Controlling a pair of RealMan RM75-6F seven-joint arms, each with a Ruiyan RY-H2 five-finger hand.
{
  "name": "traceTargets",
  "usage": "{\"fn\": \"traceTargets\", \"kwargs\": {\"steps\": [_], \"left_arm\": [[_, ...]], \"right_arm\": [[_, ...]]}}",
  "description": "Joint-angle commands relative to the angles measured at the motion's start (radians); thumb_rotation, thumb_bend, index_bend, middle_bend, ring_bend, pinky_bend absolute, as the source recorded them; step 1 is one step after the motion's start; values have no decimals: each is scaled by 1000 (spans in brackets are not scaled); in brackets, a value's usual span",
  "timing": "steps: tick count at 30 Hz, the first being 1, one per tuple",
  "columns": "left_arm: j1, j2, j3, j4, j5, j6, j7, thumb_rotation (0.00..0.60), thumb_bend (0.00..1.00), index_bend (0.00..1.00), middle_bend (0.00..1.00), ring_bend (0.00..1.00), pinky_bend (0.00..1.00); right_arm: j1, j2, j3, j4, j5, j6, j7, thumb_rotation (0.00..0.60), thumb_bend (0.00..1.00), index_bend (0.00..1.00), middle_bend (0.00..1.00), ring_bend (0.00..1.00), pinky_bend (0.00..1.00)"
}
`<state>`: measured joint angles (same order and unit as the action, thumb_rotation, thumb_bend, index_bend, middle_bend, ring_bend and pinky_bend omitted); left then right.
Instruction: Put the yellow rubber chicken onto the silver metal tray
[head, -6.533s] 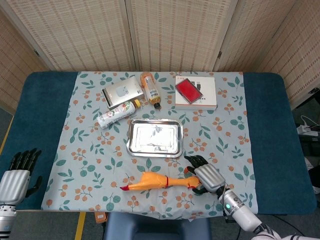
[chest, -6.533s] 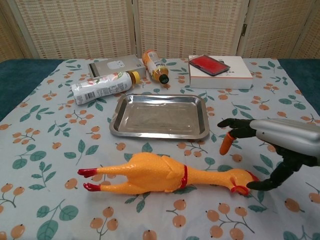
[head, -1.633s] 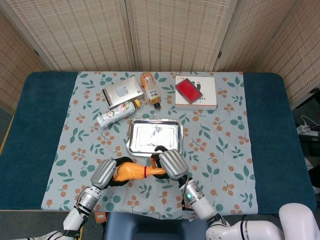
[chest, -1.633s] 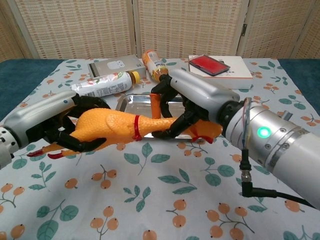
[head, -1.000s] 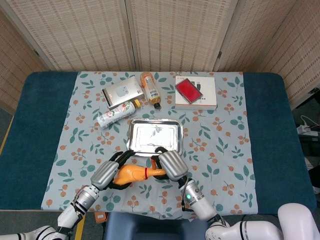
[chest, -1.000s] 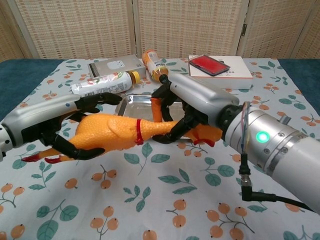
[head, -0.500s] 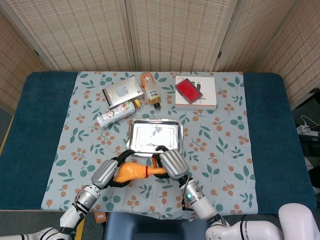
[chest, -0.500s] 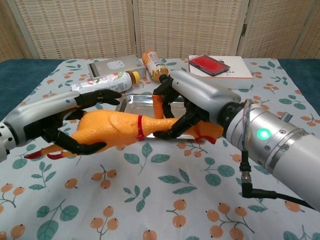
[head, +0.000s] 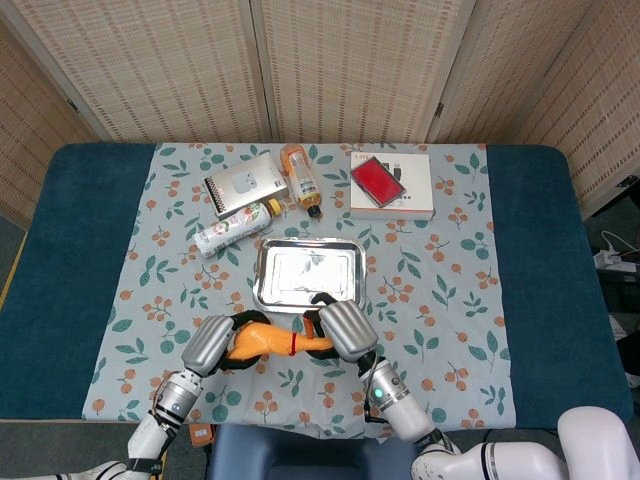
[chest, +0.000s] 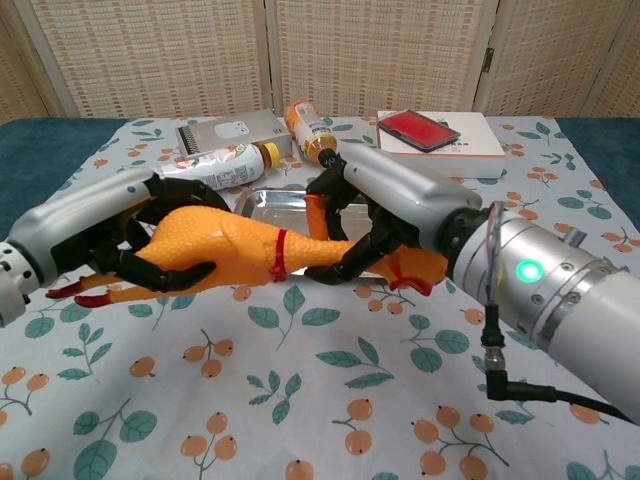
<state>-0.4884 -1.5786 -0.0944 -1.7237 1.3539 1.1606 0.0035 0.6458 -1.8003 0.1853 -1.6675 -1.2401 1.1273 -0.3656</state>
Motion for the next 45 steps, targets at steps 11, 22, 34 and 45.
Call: {"fn": "traceTargets", "kwargs": {"steps": [11, 22, 34, 45], "left_arm": [[-30, 80, 39, -37, 43, -106, -117, 600, 514, 118, 140, 103, 323], [-79, 192, 53, -58, 147, -189, -441, 600, 303, 0, 0, 0, 5], [-57, 294, 21, 15, 171, -86, -475, 600, 294, 0, 0, 0, 0], [11, 396, 19, 123, 118, -22, -563, 600, 301, 0, 0, 0, 0]], "right_arm": [[-2, 7, 1, -13, 2, 5, -6, 600, 242, 975, 695, 783, 1000], [-9, 18, 4, -3, 7, 21, -22, 600, 241, 975, 695, 783, 1000], [-32, 65, 16, 19, 14, 31, 31, 600, 242, 975, 695, 783, 1000], [-16, 94, 75, 118, 47, 3, 113, 600, 242, 975, 695, 783, 1000]]}}
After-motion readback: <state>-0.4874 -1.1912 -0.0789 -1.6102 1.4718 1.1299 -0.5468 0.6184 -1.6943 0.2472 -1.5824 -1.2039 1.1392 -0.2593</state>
